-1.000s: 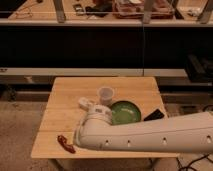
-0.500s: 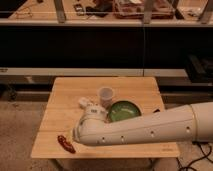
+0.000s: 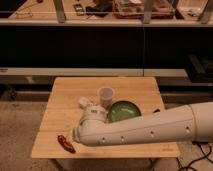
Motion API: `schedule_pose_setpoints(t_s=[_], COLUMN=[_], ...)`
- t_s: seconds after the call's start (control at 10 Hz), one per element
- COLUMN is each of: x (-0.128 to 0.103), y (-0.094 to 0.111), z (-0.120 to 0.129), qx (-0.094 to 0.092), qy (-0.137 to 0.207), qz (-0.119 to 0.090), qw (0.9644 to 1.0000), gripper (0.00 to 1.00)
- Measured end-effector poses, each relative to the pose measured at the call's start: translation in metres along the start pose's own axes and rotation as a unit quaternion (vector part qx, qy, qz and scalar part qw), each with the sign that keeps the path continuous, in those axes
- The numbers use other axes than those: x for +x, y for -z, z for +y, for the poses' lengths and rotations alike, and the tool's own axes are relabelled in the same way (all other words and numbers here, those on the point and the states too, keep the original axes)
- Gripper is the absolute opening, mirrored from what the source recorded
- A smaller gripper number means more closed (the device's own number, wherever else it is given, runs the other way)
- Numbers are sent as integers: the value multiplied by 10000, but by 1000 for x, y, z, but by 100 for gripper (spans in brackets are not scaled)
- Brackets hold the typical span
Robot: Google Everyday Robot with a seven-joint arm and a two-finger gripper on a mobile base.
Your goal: Place the pepper in the ceramic bowl
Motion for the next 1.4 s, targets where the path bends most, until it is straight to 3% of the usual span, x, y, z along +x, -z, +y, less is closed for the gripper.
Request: schedule_pose_setpoints(t_s=[0.3,1.4], x=[-8,-7], y=[-18,-20], z=[-25,-23], qx=[240,222], qy=[504,517], qz=[31,46], qw=[9984,9984], gripper=[65,65])
